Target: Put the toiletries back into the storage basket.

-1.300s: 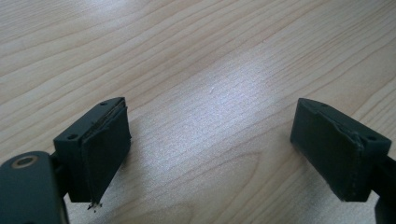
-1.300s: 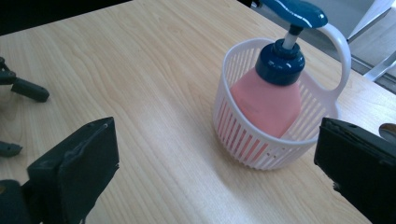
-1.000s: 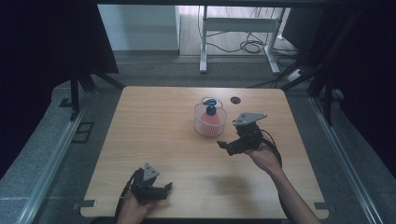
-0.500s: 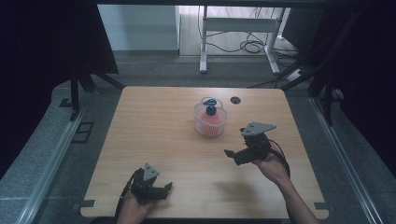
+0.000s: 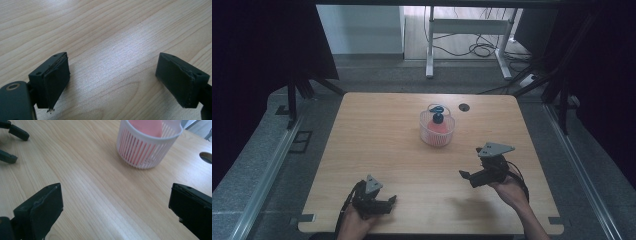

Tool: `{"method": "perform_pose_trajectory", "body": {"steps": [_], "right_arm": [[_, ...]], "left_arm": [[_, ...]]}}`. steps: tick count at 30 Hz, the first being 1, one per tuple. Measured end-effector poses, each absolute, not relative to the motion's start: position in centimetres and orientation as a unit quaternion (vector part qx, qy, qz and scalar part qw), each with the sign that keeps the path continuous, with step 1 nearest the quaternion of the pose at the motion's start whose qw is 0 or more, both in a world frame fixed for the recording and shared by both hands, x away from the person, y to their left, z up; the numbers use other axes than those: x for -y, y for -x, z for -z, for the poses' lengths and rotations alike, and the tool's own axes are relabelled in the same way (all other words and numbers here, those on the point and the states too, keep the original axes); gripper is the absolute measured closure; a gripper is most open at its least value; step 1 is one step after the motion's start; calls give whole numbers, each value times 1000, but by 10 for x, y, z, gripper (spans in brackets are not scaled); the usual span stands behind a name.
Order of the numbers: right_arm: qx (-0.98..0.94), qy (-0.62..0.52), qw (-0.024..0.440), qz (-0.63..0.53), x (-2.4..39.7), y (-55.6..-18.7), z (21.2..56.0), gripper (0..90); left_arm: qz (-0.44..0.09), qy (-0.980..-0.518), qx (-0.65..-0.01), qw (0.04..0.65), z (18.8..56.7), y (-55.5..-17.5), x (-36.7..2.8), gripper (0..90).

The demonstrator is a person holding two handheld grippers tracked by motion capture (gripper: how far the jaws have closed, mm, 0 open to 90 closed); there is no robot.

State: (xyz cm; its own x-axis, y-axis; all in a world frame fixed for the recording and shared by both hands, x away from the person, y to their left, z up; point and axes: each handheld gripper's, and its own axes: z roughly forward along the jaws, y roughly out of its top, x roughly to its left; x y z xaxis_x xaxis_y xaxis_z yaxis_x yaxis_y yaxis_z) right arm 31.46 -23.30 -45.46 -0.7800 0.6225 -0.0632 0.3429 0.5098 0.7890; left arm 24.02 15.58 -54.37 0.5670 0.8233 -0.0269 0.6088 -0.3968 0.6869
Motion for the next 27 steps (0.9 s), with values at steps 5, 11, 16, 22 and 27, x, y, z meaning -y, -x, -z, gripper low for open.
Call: {"method": "perform_pose_trajectory", "body": {"steps": [5, 11, 16, 22, 27], "right_arm": [[-850, -292, 170, -404, 242, -310, 466, 0], [-849, -303, 169, -399, 252, -304, 482, 0], [-849, -310, 167, -395, 259, -299, 496, 0], [-852, -317, 163, -383, 264, -295, 513, 0], [-856, -324, 156, -372, 267, -293, 528, 0]], "left_arm": [[-161, -819, -437, 334, 544, -240, -156, 116], [-160, -819, -438, 333, 544, -240, -156, 116], [-160, -819, -438, 333, 544, -240, -156, 116], [-161, -819, -439, 333, 544, -240, -155, 116], [-160, -819, -439, 334, 544, -240, -155, 116]]}}
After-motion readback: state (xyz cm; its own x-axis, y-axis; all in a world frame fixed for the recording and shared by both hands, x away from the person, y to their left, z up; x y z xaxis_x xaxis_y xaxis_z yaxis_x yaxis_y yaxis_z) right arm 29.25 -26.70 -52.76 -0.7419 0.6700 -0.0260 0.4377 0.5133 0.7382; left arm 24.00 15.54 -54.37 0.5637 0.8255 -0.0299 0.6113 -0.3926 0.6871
